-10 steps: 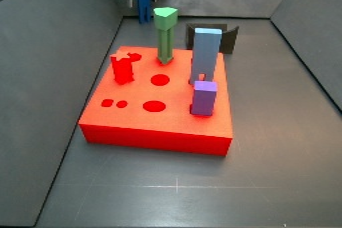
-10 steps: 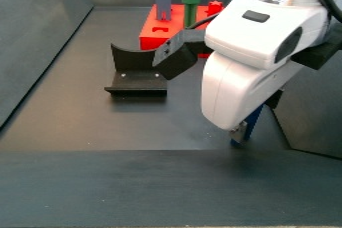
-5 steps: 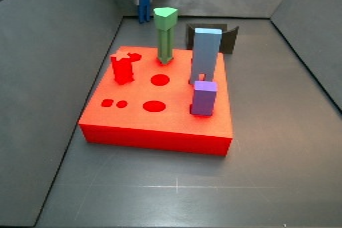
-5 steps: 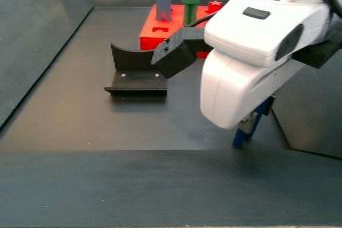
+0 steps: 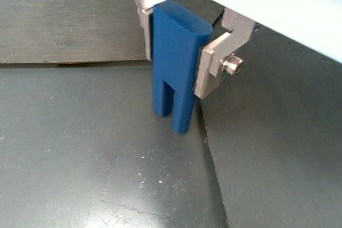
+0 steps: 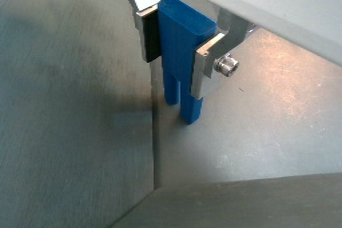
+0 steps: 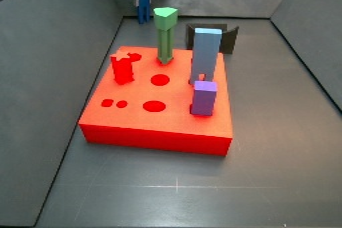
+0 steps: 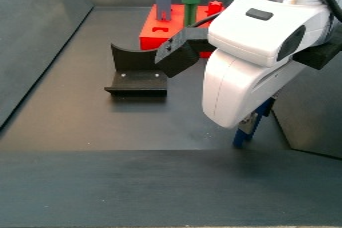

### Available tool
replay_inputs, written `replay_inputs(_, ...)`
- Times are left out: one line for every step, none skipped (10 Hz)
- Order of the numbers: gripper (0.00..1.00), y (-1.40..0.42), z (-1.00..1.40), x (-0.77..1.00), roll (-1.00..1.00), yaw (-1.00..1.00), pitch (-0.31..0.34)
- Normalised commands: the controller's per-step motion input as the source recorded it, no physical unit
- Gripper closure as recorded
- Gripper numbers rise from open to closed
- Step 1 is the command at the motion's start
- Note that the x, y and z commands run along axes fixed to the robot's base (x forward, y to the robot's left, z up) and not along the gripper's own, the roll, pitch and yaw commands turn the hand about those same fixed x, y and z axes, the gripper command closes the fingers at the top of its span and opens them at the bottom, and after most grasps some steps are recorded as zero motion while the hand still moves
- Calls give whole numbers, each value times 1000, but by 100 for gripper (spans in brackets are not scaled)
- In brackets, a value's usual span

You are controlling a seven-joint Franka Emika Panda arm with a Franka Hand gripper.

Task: Pick up the square-circle object. Move up. Move to above the board. Insert the square-circle object.
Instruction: Pick up the square-circle object, then move up, then move to above the board.

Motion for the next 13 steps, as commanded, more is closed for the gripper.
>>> replay_inputs(100, 0, 0, 0, 0, 0, 0)
replay_inputs(100, 0, 0, 0, 0, 0, 0)
replay_inputs(100, 0, 833, 0, 0, 0, 0)
replay_inputs(100, 22, 836, 9, 6, 19, -6)
replay_inputs(100, 18, 702, -15, 24, 9, 21)
replay_inputs(100, 11, 612, -17, 39, 2, 32)
replay_inputs(100, 1, 375, -25, 70, -3, 59)
replay_inputs(100, -2, 281, -25, 81, -1, 68)
replay_inputs(100, -299, 1000, 286, -52, 36, -377)
replay_inputs(100, -308, 1000, 290, -48, 43, -347)
replay_inputs(100, -277, 1000, 248, -49, 45, -230)
replay_inputs(100, -265, 1000, 233, -49, 42, -174)
replay_inputs(100, -247, 1000, 211, -38, 39, -70)
